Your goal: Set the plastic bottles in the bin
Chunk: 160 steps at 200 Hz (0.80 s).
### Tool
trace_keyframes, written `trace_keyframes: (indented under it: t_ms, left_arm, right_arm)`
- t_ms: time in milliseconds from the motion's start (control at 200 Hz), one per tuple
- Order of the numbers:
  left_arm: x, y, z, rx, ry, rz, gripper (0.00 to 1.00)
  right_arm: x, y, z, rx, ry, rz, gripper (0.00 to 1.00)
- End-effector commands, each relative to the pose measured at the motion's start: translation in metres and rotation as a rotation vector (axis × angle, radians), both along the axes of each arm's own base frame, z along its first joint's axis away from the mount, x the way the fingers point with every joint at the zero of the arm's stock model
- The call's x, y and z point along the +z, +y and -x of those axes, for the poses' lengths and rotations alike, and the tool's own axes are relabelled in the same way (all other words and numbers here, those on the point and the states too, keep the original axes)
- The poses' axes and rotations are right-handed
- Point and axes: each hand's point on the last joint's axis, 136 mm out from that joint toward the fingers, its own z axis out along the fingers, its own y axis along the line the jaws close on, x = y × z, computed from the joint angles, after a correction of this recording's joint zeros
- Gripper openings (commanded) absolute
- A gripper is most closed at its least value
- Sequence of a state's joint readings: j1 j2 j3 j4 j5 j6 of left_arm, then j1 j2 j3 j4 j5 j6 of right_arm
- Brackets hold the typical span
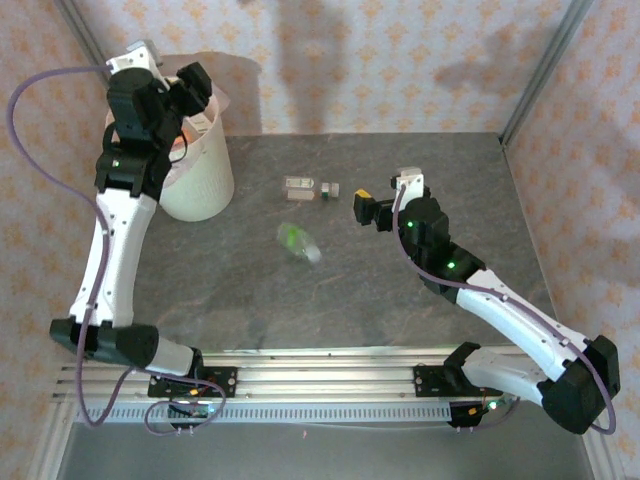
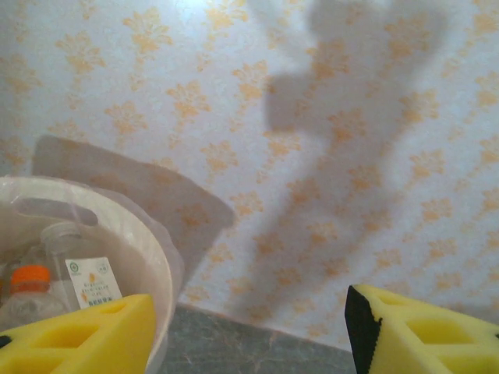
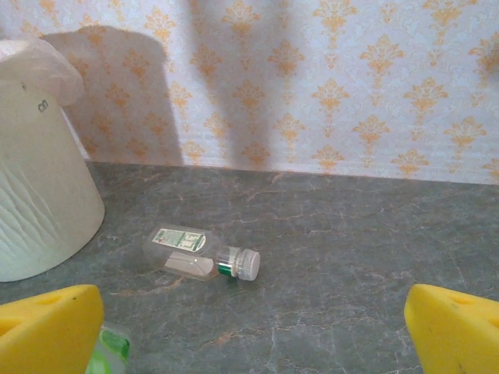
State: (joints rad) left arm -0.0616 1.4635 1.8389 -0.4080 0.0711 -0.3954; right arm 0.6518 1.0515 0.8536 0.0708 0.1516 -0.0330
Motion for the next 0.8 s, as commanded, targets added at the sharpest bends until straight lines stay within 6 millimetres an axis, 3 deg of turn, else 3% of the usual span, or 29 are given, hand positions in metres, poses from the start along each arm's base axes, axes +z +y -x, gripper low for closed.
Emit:
trace_keyframes:
  t_ms: [0, 65, 145, 195, 275, 380, 460, 550, 650, 796]
  left_arm:
    - [-0.036, -0.024, -0.013, -0.121, 0.127, 0.082, 0.72]
    - [-0.066, -0.044, -0.012, -0.178, 0.206, 0.1, 0.77]
    - [-0.11, -0.056, -0.001, -0.15, 0.32, 0.067, 0.87]
    - [-0.134, -0.058, 0.008, -0.131, 0.374, 0.077, 0.92]
    - [-0.168, -0.058, 0.025, -0.102, 0.435, 0.14, 0.97]
    - [-0.21, -0.058, 0.048, -0.067, 0.508, 0.214, 1.0]
    - [-0.238, -0.056, 0.065, -0.035, 0.568, 0.244, 1.0]
    - [-0.259, -0.05, 0.083, -0.003, 0.602, 0.267, 1.0]
    - [-0.27, -0.046, 0.1, 0.016, 0.623, 0.28, 1.0]
    - [-0.275, -0.038, 0.118, 0.046, 0.634, 0.27, 1.0]
  right_arm:
    - [-0.002, -0.004, 0.0, -0.023, 0.0, -0.033, 0.99]
    - [-0.02, 0.015, 0.008, 0.098, 0.057, -0.021, 0.99]
    - [-0.05, 0.047, 0.032, 0.308, 0.149, -0.046, 0.99]
    - [-0.067, 0.067, 0.053, 0.426, 0.204, -0.057, 0.99]
    - [-0.104, 0.089, 0.083, 0.564, 0.269, 0.078, 0.99]
    - [-0.139, 0.109, 0.086, 0.606, 0.361, 0.129, 0.99]
    - [-0.166, 0.139, 0.105, 0.724, 0.444, 0.174, 0.99]
    - [-0.208, 0.154, 0.129, 0.797, 0.523, 0.308, 0.99]
    - [-0.241, 0.163, 0.153, 0.863, 0.576, 0.398, 0.99]
    - [-0.265, 0.161, 0.145, 0.814, 0.58, 0.495, 0.99]
